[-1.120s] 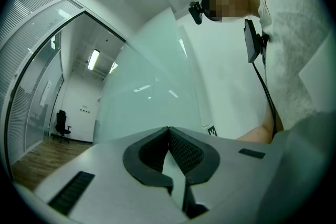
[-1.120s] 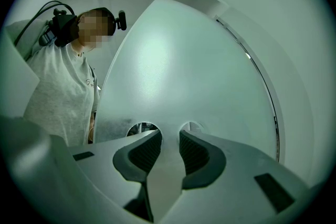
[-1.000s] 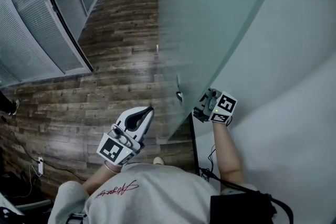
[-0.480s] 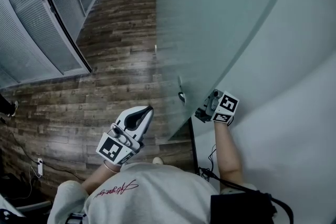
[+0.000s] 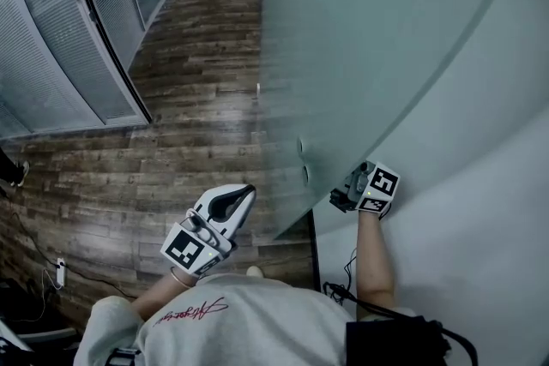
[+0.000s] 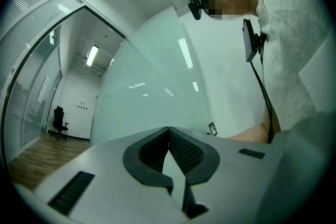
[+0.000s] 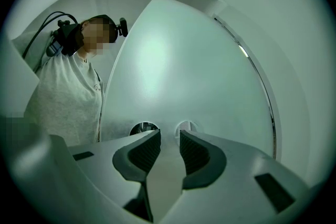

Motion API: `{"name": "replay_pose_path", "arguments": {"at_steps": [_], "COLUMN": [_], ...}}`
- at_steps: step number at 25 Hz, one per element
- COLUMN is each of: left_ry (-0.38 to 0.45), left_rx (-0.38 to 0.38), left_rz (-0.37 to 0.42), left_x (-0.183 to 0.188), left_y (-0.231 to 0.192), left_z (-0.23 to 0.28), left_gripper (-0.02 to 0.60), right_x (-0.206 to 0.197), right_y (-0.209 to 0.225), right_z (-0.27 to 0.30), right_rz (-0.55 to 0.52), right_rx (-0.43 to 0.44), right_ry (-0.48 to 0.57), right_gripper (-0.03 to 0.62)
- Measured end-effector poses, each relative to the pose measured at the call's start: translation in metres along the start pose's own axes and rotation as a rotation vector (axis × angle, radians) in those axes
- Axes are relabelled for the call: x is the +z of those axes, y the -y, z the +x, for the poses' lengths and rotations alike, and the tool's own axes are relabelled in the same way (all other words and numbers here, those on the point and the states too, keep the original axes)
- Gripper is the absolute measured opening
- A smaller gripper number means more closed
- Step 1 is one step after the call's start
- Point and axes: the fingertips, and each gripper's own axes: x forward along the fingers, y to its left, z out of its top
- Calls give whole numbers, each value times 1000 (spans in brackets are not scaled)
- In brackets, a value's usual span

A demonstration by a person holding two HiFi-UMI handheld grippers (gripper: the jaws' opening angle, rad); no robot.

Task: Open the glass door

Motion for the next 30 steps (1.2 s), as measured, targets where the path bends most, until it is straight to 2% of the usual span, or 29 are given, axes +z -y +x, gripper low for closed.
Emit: {"name": "replay_pose_path", "arguments": {"at_steps": [3, 6, 10, 13, 19, 30], "left_ry": [5, 31, 25, 12, 39, 17], "left_rx": [-9, -29, -70, -112, -215, -393], "left_rz": [-3, -6, -15, -24, -55, -86], "left_x": [5, 7, -1, -2, 7, 9], "left_y": [-4, -6, -7, -6, 0, 16], "left_z": [1, 8, 14, 11, 14, -1], "left_gripper": [12, 12, 12, 12, 12, 12], "right_x": [5, 16, 17, 15, 9, 22], "right_y": [4, 14, 14, 1, -31, -93], "right_z": [-8, -26, -45, -54, -78, -78], "right_rz": [-18, -41, -88, -100, -116, -180], "right_rx": [-66, -168, -280, -371, -563, -761], "right_ry": [20, 81, 93, 101, 82, 60], "right_gripper": [104, 50, 34, 31, 31, 31]}}
